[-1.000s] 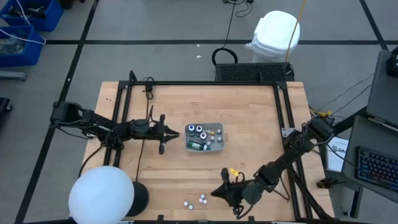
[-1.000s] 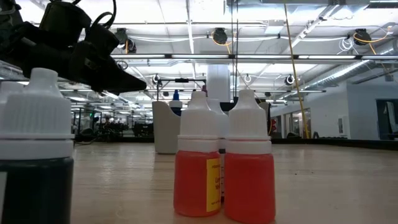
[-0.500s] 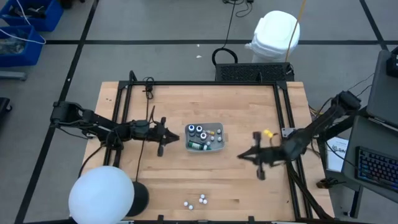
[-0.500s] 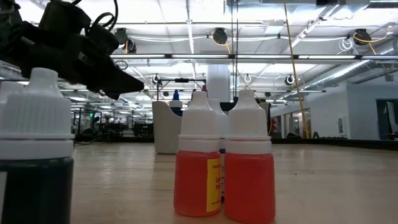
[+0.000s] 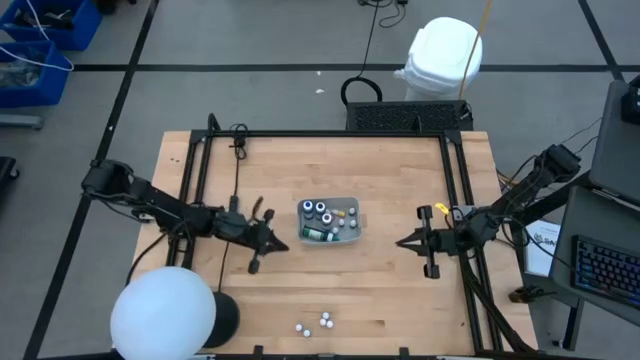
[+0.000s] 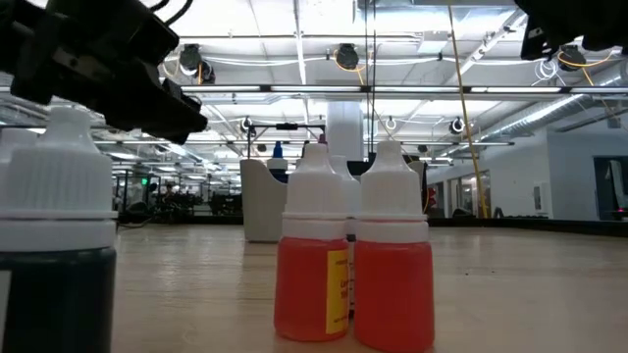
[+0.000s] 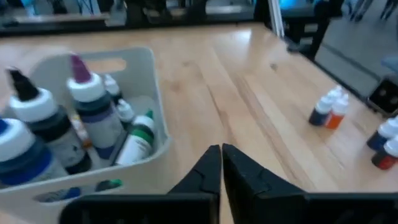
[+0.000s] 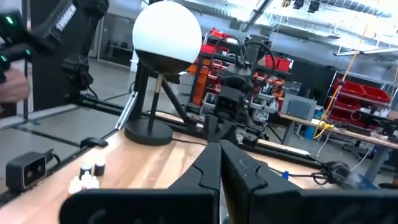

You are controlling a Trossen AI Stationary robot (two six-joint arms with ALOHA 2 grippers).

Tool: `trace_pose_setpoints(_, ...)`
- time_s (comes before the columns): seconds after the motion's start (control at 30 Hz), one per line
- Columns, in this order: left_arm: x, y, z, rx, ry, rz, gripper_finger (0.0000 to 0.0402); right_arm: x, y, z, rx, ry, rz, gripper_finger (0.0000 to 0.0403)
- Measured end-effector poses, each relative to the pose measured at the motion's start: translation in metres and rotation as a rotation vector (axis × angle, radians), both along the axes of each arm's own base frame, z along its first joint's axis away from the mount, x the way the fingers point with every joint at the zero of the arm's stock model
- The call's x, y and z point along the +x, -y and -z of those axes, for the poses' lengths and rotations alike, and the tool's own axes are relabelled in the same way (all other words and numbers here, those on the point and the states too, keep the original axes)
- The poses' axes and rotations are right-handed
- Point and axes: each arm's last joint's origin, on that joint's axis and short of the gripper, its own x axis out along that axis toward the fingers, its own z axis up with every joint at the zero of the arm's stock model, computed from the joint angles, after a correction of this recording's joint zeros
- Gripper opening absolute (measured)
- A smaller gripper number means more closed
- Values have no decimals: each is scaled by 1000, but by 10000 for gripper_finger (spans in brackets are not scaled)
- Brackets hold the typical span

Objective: Pick & Place food coloring
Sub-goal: Put the small red food coloring bottle into the gray bin

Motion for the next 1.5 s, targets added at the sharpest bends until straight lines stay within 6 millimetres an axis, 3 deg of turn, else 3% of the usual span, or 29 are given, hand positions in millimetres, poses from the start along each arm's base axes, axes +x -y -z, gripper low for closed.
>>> trace_pose_setpoints(0.37, 35, 78, 6, 5, -66, 109, 11, 0, 0, 2, -14, -7, -1, 0)
trace_pose_setpoints(0.57, 54, 123, 9, 39, -110, 188, 71, 0, 0, 1, 13, -2, -5, 0)
trace_pose_setpoints(0.73, 48, 149, 8, 83, -160, 300, 136, 0, 0, 1, 14, -2, -6, 0)
trace_pose_setpoints(0.9, 42, 159, 7, 68, -160, 315, 195, 0, 0, 1, -12, 1, -2, 0)
trace_pose_setpoints(1.1, 44, 156, 7, 64, -168, 280, 241, 0, 0, 1, -14, 2, -2, 0)
trace_pose_setpoints(1.5, 67, 145, 36, 15, -236, 371, 262, 0, 0, 1, -12, 1, -2, 0)
